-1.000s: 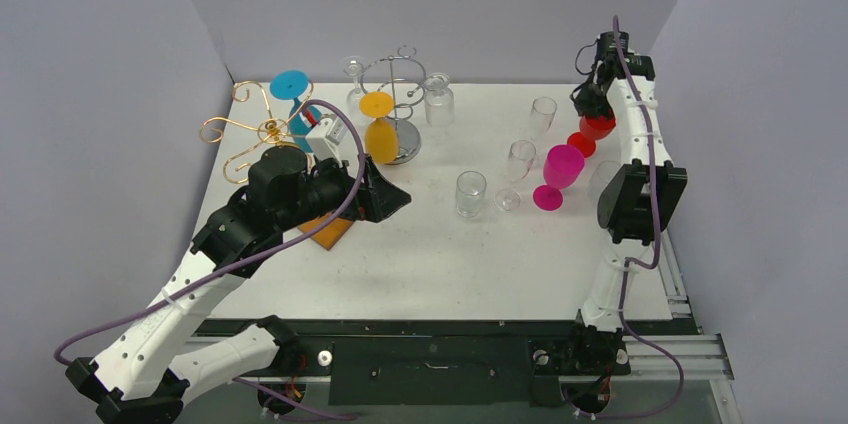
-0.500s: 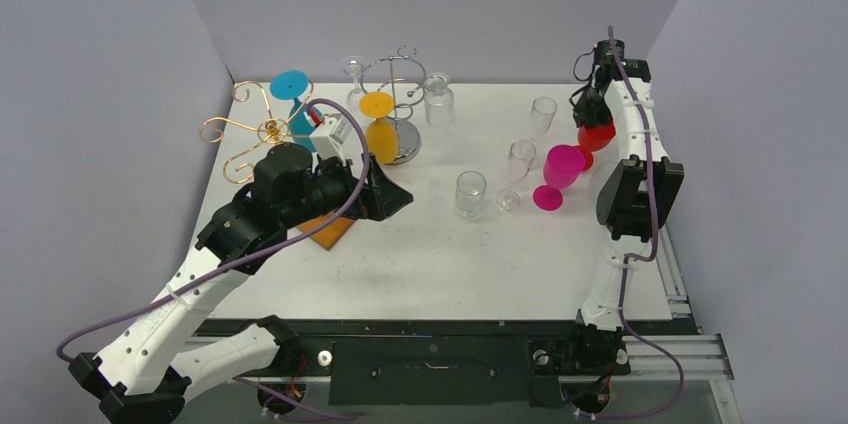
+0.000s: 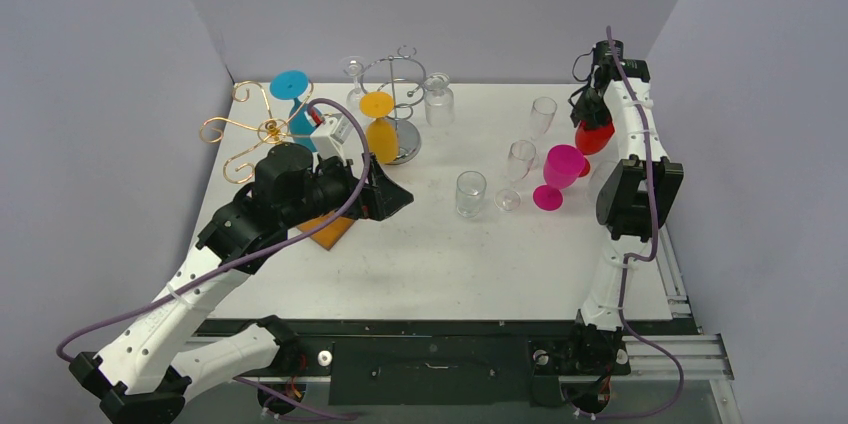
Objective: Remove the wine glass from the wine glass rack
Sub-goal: Place the wine glass at the center of the board.
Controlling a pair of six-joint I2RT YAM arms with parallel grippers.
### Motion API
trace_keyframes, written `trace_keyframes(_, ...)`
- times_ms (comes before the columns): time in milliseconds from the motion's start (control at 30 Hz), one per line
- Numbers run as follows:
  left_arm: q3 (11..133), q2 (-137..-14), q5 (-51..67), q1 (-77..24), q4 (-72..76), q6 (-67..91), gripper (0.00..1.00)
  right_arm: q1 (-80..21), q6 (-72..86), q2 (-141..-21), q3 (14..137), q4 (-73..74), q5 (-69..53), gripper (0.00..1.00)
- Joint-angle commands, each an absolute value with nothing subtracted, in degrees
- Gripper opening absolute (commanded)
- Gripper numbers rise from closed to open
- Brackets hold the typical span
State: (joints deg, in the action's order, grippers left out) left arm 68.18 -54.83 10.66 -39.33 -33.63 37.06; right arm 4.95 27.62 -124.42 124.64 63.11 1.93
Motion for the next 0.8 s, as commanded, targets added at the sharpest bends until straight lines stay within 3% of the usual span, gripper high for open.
trace_keyframes(0, 69.4, -54.6, 10.3, -39.7, -30.8, 37.1, 0.96, 5.1, 27.3, -123.2, 125.1, 63.2, 2.5, 0.2)
trace_keyframes(767, 78.2, -58.8, 7.3, -39.6, -32.0, 36.6, 0.96, 5.4, 27.9, -110.1, 125.5, 64.4, 7.6, 0.5)
